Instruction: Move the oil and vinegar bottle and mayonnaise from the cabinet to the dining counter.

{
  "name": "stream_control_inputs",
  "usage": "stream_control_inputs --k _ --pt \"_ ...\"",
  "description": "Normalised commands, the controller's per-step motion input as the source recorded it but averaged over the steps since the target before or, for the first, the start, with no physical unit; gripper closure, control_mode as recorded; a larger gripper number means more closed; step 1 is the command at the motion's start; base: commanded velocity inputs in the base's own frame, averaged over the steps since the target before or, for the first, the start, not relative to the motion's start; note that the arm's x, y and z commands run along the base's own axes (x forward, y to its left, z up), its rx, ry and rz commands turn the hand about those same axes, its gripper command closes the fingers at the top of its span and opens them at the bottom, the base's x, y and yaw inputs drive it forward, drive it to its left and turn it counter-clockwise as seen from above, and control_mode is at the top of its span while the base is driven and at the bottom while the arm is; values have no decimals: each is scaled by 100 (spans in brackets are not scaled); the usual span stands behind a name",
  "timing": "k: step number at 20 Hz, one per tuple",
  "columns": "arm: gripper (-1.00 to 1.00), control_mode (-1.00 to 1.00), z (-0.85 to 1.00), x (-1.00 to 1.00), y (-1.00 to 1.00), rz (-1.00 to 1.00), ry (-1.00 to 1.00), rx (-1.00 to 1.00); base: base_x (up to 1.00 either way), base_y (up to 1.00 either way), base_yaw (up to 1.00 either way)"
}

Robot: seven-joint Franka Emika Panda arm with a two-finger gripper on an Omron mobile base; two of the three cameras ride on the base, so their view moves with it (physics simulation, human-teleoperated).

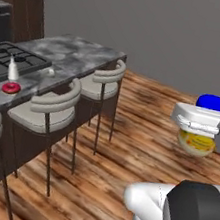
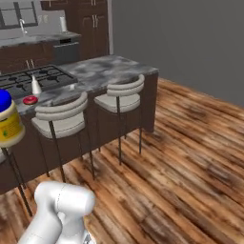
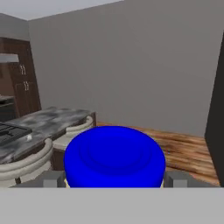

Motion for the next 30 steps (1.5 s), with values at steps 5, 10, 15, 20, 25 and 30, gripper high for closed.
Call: stream_control_inputs --k 5,10,15,20,25,30 --pt "100 100 0 0 0 0 0 0 100 -54 50" --pt "100 100 0 0 0 0 0 0 100 -53 50" --pt "100 100 0 0 0 0 0 0 100 -49 52" --pt "100 100 0 0 0 0 0 0 100 -46 53" --pt "100 100 0 0 0 0 0 0 100 -35 56" --pt "100 100 0 0 0 0 0 0 94 -34 58"
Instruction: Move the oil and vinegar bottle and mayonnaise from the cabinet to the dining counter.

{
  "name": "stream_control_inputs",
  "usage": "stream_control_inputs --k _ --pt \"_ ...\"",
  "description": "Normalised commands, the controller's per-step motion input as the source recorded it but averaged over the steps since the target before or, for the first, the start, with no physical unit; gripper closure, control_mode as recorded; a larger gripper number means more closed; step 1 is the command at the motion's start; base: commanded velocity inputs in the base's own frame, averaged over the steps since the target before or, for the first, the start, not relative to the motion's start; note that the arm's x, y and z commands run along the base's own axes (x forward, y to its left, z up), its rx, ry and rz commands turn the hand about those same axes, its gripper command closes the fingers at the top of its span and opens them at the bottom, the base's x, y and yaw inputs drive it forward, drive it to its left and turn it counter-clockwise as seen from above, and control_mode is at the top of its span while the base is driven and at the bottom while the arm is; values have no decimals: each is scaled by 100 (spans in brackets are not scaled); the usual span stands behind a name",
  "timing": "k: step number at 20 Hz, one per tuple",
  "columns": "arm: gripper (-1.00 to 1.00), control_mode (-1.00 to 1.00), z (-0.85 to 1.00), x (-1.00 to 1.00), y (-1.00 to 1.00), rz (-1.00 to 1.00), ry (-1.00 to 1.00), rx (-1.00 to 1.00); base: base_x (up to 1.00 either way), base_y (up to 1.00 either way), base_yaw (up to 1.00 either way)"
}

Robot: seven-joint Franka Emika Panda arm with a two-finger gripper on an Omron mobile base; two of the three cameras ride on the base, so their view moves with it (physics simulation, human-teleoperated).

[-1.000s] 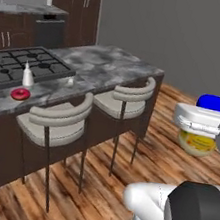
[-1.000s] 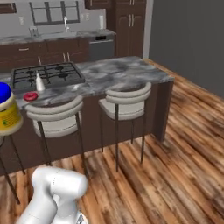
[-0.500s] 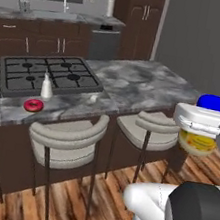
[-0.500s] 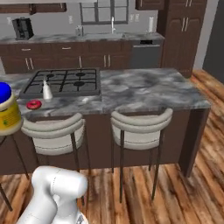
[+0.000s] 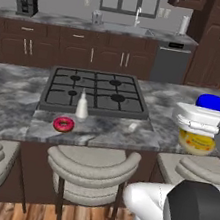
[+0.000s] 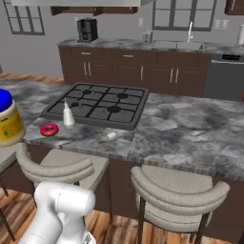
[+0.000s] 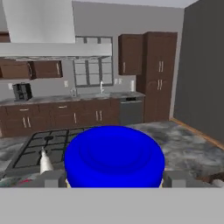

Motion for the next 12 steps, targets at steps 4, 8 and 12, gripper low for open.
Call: stream_control_inputs --k 4,8,12 --pt "100 100 0 0 0 0 0 0 84 -39 57" --pt "100 -100 -2 11 -12 11 0 0 42 -27 36" --pt "100 -100 -19 48 -69 44 0 2 0 0 0"
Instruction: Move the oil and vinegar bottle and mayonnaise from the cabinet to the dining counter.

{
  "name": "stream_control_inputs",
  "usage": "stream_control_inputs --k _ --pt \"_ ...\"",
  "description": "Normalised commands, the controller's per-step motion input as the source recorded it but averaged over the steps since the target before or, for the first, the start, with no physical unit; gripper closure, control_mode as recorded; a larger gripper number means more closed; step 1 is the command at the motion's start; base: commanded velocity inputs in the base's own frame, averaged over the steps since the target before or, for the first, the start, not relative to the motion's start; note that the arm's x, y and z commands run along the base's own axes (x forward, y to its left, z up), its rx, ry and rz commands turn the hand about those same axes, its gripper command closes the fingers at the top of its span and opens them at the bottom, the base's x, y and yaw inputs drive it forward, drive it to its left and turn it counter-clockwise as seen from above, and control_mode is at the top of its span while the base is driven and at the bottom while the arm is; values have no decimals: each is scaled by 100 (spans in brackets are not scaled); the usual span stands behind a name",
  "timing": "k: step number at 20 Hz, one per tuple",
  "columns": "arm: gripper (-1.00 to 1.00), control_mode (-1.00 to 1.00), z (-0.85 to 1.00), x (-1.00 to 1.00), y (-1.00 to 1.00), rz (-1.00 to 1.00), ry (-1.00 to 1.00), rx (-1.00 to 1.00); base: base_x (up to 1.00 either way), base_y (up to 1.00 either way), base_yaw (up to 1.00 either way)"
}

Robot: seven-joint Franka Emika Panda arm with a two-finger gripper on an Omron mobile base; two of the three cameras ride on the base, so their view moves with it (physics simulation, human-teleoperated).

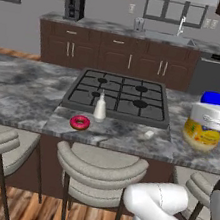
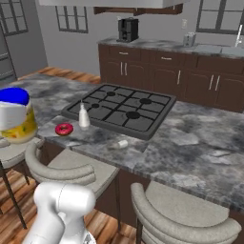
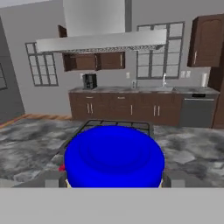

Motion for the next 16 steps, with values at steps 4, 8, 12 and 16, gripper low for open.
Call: stream_control_inputs --k 4,8,12,16 --pt "100 -100 -34 76 -72 50 0 5 0 0 0" --pt "100 -100 -58 79 -36 52 0 1 0 0 0" --pt "100 -100 -67 71 2 52 -10 0 0 0 0" --pt "100 -100 -52 76 23 42 -18 0 0 0 0"
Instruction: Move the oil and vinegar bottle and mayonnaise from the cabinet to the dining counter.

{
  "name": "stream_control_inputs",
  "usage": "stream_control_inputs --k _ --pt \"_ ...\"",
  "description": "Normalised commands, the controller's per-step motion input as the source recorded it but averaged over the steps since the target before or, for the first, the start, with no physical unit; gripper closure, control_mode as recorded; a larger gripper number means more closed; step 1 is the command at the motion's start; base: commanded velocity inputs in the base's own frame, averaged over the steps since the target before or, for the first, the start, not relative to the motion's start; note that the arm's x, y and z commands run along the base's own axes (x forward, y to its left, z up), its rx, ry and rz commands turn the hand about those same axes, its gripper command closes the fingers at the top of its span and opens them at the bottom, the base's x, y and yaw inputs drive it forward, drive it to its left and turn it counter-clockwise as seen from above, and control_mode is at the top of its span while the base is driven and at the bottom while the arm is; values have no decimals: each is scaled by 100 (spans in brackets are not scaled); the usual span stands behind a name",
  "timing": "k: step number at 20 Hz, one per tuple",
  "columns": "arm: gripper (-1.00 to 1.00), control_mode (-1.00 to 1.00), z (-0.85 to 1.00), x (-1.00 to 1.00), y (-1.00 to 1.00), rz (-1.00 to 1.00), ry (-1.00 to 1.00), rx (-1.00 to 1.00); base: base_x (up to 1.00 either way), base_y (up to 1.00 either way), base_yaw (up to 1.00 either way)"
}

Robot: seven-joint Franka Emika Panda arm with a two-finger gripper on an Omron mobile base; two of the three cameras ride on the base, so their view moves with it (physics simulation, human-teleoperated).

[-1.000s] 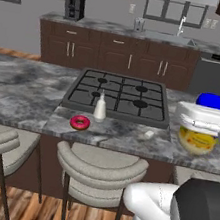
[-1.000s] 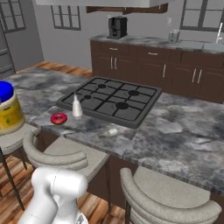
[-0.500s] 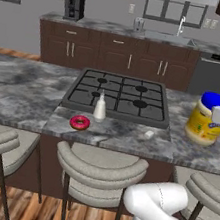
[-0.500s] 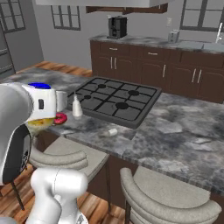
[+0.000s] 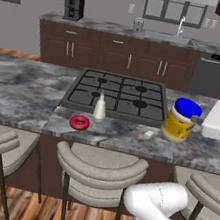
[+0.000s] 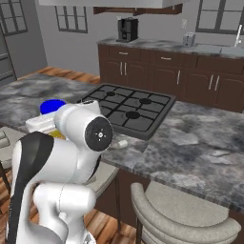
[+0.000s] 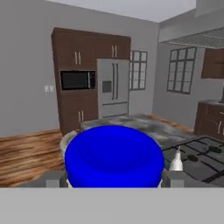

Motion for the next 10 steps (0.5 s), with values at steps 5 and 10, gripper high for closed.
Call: stream_control_inputs --k 5,10 --pt "100 -100 -38 55 2 30 -27 -1 0 0 0" --pt "100 -100 -42 40 0 11 -20 -14 0 0 0"
